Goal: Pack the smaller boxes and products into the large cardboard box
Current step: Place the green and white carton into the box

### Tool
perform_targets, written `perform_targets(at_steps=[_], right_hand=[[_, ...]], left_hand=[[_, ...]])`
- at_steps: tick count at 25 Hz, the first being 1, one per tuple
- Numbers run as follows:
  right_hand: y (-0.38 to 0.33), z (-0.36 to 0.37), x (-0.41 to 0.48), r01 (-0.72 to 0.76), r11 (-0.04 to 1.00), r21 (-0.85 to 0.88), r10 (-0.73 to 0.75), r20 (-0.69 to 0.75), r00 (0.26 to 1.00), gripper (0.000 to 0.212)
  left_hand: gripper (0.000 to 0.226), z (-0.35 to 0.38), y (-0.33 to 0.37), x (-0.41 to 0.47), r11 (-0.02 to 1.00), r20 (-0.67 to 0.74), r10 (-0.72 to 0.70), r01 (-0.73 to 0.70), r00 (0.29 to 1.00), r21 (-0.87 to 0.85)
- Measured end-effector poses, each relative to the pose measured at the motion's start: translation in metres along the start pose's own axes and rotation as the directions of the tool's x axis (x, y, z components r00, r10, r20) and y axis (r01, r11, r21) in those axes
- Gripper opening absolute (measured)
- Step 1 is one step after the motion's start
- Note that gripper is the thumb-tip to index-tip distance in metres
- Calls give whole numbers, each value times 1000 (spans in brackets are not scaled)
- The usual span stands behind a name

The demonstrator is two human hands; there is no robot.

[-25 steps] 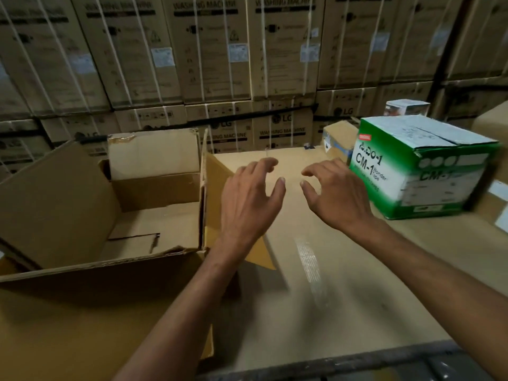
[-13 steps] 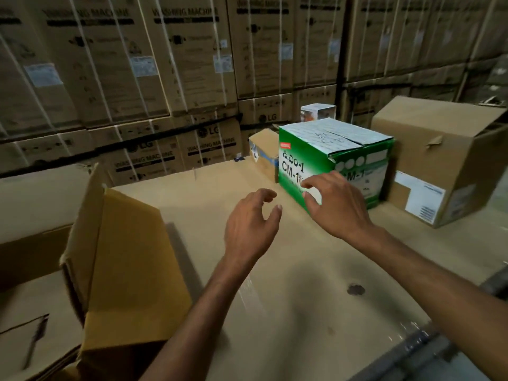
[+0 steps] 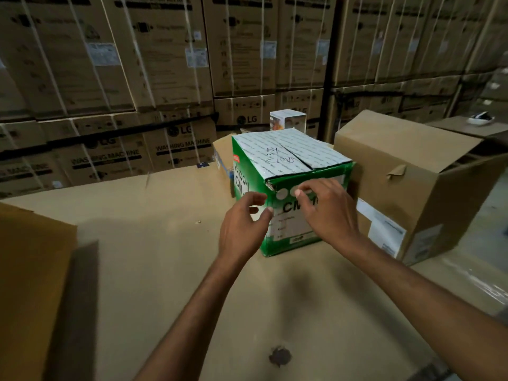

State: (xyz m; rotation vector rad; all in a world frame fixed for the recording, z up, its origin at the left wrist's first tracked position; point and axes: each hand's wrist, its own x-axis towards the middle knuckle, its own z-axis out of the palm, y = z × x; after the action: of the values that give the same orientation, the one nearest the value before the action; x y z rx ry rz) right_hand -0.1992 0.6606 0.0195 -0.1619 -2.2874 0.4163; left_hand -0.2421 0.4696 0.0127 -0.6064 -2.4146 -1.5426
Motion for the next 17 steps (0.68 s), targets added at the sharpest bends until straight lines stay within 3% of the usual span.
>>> perform_targets(at_steps=[4,7,11,13,17], right_hand=[[50,-2,49,-57,998,-32,55,-46,997,25],[89,14,84,-153,978,-143,169,108,980,44],[129,39,111,-331,916,-227,390,318,864,68],[141,48,116,-408,897,-172,443,345,828,75],[145,50,123,-569,821,49,538,266,800,72]], left_hand=[[33,39,13,30,993,-22,-79,77,997,-88],[49,59,15,64,993,-87,-100,95,991,-67],[75,78,2,106,963,-26,-255,252,967,-97],[75,85,-6,115,950,19,-299,300,954,-90],[67,89,-11,114,945,25,-316,317,948,-82]])
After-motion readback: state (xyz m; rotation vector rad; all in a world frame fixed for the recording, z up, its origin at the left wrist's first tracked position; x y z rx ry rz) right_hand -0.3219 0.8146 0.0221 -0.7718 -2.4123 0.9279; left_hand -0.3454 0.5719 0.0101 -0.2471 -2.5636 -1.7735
